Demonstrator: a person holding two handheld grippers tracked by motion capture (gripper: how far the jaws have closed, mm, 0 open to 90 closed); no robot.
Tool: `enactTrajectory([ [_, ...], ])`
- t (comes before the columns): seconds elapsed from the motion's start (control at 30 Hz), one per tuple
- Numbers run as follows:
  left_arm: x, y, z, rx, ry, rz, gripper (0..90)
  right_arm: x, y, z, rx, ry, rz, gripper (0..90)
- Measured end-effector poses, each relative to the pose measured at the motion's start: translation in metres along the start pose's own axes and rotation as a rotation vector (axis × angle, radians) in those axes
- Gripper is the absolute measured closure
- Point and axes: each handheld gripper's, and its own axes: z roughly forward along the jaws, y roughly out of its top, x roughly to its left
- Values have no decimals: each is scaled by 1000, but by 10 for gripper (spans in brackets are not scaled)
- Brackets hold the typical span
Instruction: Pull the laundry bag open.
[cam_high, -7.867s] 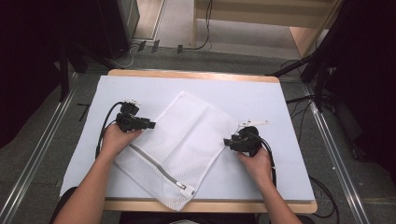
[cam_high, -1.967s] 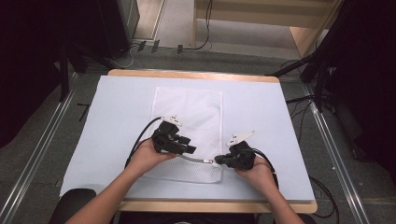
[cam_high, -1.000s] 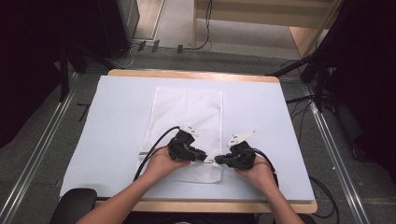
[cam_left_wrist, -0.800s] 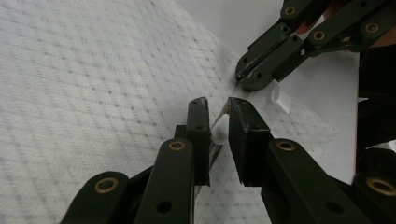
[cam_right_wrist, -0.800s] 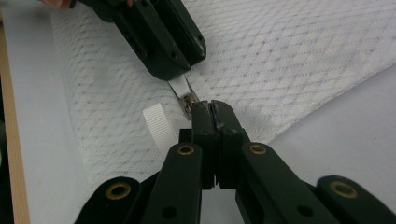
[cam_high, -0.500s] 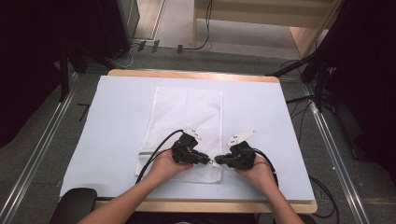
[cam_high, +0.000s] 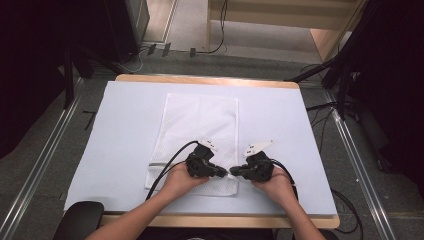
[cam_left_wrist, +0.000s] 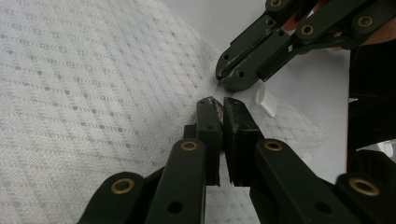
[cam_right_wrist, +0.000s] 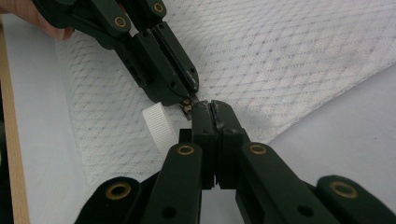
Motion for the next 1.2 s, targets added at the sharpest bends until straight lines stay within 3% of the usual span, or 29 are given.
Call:
enactTrajectory([
  [0.3, 2, 2, -2, 16, -19, -20, 878, 1, -1, 0, 0, -9, -16, 900],
  [0.5, 8, 3, -7, 28, -41, -89, 879, 3, 0, 0, 4, -21, -36, 900],
  [0.73, 9, 4, -11, 49, -48, -56, 878, 3, -2, 0, -1, -17, -47, 900],
  [0.93, 12, 5, -20, 63, -32, -49, 879, 2, -2, 0, -8, -13, -46, 900],
  [1.0, 13, 5, -22, 59, -49, -62, 879, 2, -2, 0, -9, -12, -49, 900],
  [1.2, 14, 6, -30, 71, -43, -54, 879, 2, -3, -1, -10, -13, -57, 900],
])
